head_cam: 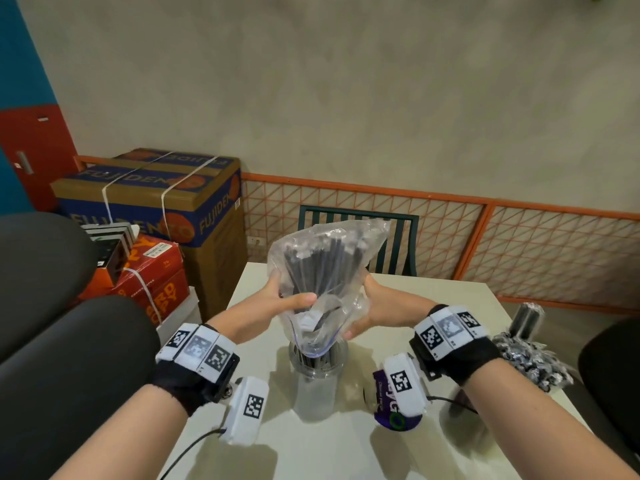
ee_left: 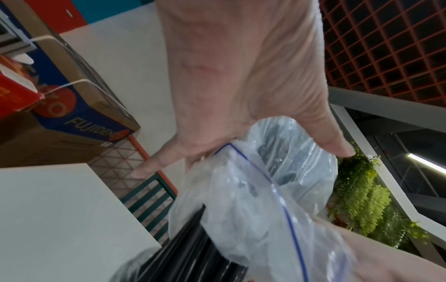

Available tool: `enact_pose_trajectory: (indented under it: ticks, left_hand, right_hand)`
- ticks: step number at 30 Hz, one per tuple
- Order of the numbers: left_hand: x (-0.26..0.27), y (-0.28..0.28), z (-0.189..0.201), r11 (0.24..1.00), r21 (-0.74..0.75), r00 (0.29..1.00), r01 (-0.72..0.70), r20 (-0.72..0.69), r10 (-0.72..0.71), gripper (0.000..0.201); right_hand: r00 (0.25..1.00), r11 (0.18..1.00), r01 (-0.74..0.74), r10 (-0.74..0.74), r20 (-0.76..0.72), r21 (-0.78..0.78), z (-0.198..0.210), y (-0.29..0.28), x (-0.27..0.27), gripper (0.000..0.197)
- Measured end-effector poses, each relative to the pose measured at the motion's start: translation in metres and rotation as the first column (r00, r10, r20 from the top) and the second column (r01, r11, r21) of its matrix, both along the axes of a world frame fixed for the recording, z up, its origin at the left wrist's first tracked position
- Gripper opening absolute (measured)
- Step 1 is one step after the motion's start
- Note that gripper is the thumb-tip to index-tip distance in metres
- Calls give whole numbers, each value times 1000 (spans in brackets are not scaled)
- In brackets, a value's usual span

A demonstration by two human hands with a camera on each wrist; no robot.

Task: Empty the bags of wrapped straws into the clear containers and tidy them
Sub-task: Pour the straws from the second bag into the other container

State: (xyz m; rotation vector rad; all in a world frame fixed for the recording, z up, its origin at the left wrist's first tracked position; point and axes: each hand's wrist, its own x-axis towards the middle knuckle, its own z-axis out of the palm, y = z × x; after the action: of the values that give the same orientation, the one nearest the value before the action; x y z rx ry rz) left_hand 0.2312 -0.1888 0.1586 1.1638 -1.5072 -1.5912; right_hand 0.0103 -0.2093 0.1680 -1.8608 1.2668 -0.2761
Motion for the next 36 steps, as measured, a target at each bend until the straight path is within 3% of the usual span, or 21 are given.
enact_pose_trajectory:
  ticks: [2,4,6,9,11,14,20,23,26,28,31,33,36]
  left_hand:
    - [5,2,4,999,-7,999,-49,13,49,98]
    - [7,4,6,996,-61,997,-59,48,62,110]
    - [6,7,11,993,-114,994,-44,93,55,122]
    - [6,8,21,975,-200,988,-94,102,116,112]
    - [7,9,24,965,-228,977,-127,139,161,118]
    - [6,14,26,960,-258,962,-107,219,166,120]
    - [-2,22,49,897,-397,957,-194,124,262,117]
    - [-8,29,70,837,-491,951,-243,48,305,102]
    - [-16,37,91,804,-504,948,-314,-123,293,54]
    - [-29,47,98,787,-494,929,-370,-214,303,27]
    - [-46,58,101,805,-428,901,-411,-325,287,25]
    - [-49,65,103,800,-406,882,-441,-359,304,18]
    - [-47,73,97,790,-346,844,-506,-389,370,16]
  right_hand:
    - [993,997,0,9,-118,74,4,3,-10,135]
    - [994,993,-1,14,-108,119,8,7,-12,141]
    - [1000,996,26,-26,-8,91,16,15,-8,134]
    - [968,987,160,-156,199,-5,30,24,-8,108]
    - [950,972,231,-216,226,-40,33,29,-7,94]
    - [961,971,231,-218,169,-62,32,37,-4,100]
    - [851,914,383,-291,438,-135,54,41,-3,86]
    - [774,854,482,-312,551,-194,70,44,-6,82]
    - [714,767,579,-314,626,-276,86,54,-13,83]
    - [732,718,592,-290,616,-365,93,68,-14,85]
    - [847,728,506,-317,426,-463,90,97,-20,97]
    - [878,709,479,-388,282,-517,79,111,-30,83]
    - [831,663,555,-417,367,-503,63,121,-63,27]
